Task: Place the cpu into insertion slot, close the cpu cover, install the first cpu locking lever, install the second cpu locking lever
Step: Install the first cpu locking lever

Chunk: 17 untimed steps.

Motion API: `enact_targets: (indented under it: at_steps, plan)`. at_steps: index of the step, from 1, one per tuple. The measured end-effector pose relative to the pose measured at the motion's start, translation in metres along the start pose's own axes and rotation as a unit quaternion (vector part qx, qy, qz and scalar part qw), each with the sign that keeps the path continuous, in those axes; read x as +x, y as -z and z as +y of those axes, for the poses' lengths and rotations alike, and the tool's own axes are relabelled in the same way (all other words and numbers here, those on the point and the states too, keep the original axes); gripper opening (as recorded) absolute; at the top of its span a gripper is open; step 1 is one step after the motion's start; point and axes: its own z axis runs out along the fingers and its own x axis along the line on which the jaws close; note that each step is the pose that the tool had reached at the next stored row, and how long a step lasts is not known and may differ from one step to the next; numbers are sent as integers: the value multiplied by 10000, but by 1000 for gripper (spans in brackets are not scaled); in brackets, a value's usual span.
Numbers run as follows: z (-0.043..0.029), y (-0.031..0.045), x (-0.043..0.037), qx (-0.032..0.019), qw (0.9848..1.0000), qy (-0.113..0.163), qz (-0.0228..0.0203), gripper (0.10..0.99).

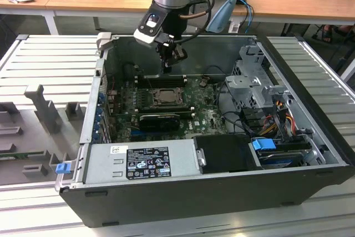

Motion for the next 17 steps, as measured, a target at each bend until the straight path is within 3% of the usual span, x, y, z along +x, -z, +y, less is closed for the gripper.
enact_targets:
  at_steps: [17]
  plan:
    - [0, 0, 0, 29, 9983, 579, 3, 106]
